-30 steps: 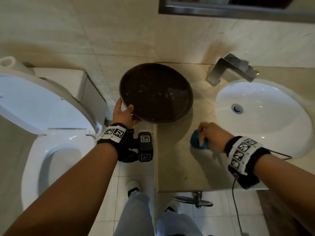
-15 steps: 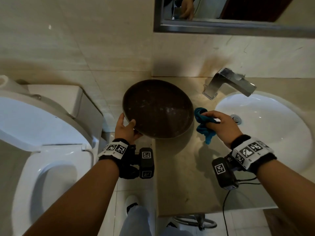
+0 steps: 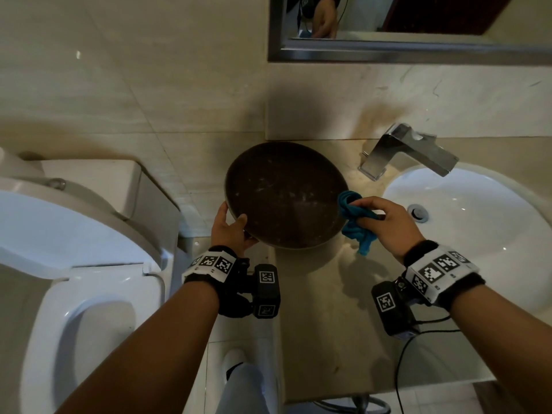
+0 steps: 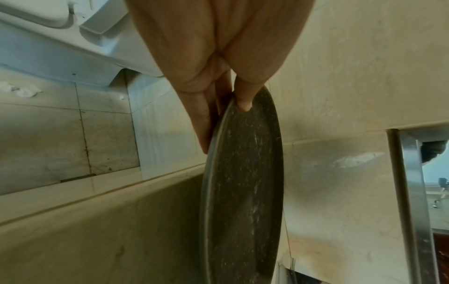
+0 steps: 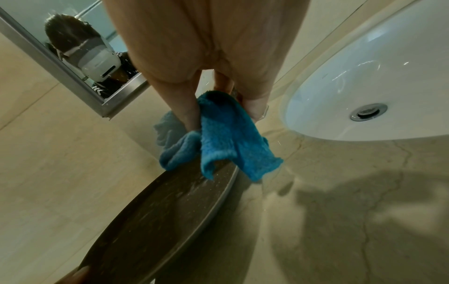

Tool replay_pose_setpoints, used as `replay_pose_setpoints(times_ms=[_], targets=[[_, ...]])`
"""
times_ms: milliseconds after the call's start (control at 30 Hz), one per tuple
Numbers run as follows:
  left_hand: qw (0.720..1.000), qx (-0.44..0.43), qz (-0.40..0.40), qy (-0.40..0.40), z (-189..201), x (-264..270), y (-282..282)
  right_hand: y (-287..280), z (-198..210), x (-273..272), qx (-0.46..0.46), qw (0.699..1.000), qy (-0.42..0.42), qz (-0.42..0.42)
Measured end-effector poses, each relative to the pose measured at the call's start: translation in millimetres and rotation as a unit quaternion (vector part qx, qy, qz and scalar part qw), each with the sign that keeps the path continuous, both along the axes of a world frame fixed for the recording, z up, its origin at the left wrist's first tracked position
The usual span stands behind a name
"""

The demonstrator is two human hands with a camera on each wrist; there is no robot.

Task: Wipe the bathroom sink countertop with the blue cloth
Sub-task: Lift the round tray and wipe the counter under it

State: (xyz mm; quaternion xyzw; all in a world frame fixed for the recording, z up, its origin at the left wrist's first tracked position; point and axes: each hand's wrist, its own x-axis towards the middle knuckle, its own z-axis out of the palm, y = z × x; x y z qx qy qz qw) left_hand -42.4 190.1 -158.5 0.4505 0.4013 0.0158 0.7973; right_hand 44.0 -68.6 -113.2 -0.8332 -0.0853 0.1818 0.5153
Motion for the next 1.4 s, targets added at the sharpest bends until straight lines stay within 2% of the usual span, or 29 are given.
replay_pose_setpoints(times_ms=[167, 467, 667, 1000, 1067, 1200, 1400], targets=[[1.000, 0.009, -0.029, 0.000, -5, 10, 1, -1, -3, 6, -0.010, 1.000, -0.006, -0.008], [0.993, 0.061, -0.078, 0.062, -8, 31, 6, 1, -5, 11, -0.011, 1.000, -0.001, -0.015], [0.992, 0.068, -0.087, 0.068, -12, 37, 13, 1, -5, 13, -0.013, 1.000, -0.003, -0.013], [0.977, 0.107, -0.167, 0.072, -17, 51, 6, -4, -7, 17, -0.021, 1.000, -0.011, -0.018], [0.977, 0.123, -0.157, 0.074, -19, 52, 6, -6, -8, 18, -0.021, 1.000, -0.009, -0.017], [0.980, 0.095, -0.158, 0.081, -18, 53, 7, -10, -10, 20, -0.020, 1.000, -0.009, -0.021], [0.976, 0.120, -0.154, 0.093, -21, 51, 6, -8, -10, 19, -0.011, 1.000, -0.001, -0.022]])
